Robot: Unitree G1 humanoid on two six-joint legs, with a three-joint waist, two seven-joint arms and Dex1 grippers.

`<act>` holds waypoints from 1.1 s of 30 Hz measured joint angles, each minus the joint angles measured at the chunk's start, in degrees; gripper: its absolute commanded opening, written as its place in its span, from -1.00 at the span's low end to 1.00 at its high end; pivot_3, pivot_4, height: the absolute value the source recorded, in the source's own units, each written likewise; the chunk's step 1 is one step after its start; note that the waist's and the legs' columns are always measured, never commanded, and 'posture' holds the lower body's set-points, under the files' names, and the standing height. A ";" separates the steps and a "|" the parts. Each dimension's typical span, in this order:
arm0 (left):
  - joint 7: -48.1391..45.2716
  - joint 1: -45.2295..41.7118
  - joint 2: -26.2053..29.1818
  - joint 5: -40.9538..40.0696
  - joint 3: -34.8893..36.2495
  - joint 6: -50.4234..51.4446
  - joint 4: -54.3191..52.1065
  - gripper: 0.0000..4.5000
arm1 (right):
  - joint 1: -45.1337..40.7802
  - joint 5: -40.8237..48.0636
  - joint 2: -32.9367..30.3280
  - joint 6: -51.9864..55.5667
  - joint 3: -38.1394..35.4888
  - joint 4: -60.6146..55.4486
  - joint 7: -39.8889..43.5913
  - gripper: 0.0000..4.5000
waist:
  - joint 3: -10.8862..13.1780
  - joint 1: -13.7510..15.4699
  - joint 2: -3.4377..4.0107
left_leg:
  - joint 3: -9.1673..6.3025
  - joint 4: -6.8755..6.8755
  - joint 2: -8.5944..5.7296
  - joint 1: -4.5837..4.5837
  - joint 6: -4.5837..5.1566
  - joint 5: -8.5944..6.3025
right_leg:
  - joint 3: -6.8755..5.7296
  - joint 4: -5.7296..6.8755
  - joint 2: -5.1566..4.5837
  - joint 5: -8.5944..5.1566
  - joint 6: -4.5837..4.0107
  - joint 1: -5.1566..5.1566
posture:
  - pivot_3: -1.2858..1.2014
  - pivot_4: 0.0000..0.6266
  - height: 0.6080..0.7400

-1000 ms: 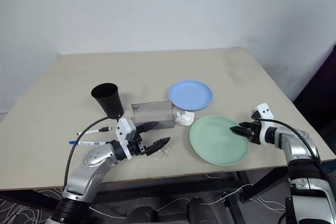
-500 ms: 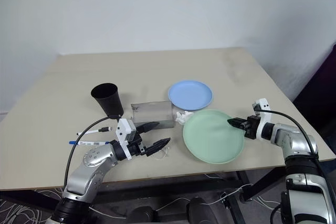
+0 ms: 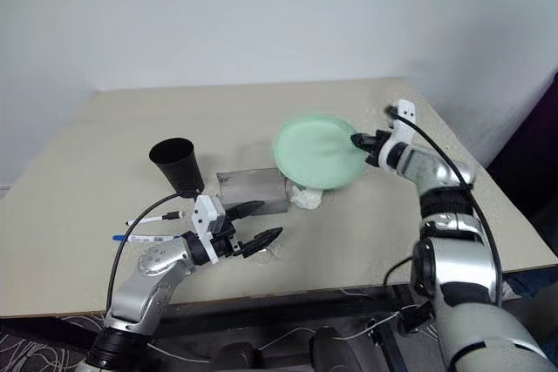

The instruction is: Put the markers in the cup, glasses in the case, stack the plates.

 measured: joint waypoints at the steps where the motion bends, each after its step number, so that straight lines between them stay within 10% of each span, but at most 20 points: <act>1: 0.00 -0.03 0.01 -0.01 0.02 0.00 0.00 0.83 | -0.93 -0.73 0.49 -1.33 0.01 1.79 -1.38 -0.99 | 0.00 0.05 0.00 | -0.05 -0.04 -0.01 -0.02 0.00 0.00 | -0.02 -0.02 0.00 0.01 0.03 -0.01 | 0.03 -1.00 0.95; 5: 0.11 -0.36 0.06 -0.03 0.13 0.03 0.06 0.83 | -5.39 -3.57 2.36 -9.41 -0.28 12.78 -8.51 -0.99 | -0.01 0.01 0.01 | -0.08 -0.18 -0.03 -0.10 0.02 -0.02 | -0.01 -0.12 0.00 0.03 0.15 -0.07 | 0.03 -1.00 0.95; 11: 1.02 -0.01 0.15 -0.02 0.24 0.04 0.00 0.83 | -6.45 -4.50 3.54 -16.57 -2.14 19.26 -12.10 -0.25 | -0.01 -0.22 0.03 | -0.07 -0.21 -0.03 -0.06 0.04 -0.02 | 0.02 -0.08 0.00 0.04 0.17 -0.07 | 0.03 -1.00 0.95; 23: 1.59 1.08 2.31 -0.23 2.79 0.04 -0.04 0.83 | -0.76 -9.50 -0.06 -24.60 3.01 11.81 9.56 -0.25 | -0.02 -1.39 0.06 | -0.14 -0.14 -0.05 0.04 0.04 -0.02 | 0.00 -0.02 0.00 0.03 0.18 0.07 | 0.03 -1.00 0.95; 33: 0.66 -0.59 4.28 -1.03 5.02 -0.04 1.62 0.83 | 18.62 -8.55 -1.63 -16.37 13.73 -19.63 29.27 0.90 | -0.02 -1.23 0.12 | -0.24 0.02 -0.03 0.07 0.03 -0.01 | -0.10 0.12 0.01 0.04 0.16 0.08 | 0.03 -1.00 0.95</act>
